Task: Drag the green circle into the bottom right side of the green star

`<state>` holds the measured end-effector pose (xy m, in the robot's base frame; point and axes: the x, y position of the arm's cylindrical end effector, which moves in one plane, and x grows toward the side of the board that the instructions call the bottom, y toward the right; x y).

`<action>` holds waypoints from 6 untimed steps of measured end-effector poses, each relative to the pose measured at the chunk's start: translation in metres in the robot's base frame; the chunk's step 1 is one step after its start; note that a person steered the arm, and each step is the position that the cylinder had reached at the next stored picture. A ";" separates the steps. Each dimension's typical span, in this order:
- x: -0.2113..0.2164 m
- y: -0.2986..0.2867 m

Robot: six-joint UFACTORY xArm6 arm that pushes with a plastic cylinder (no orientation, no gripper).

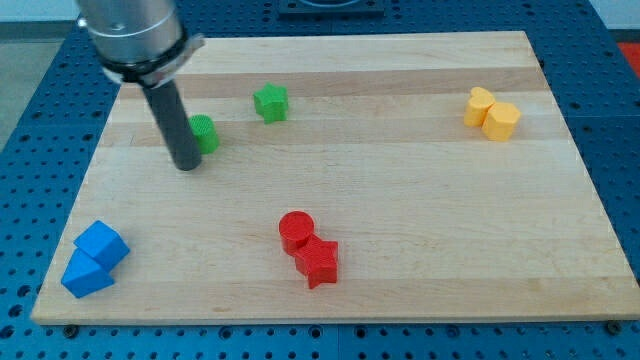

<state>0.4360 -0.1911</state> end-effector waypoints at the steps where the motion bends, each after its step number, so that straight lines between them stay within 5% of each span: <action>1: -0.012 -0.018; 3: -0.032 -0.012; 6: -0.056 0.083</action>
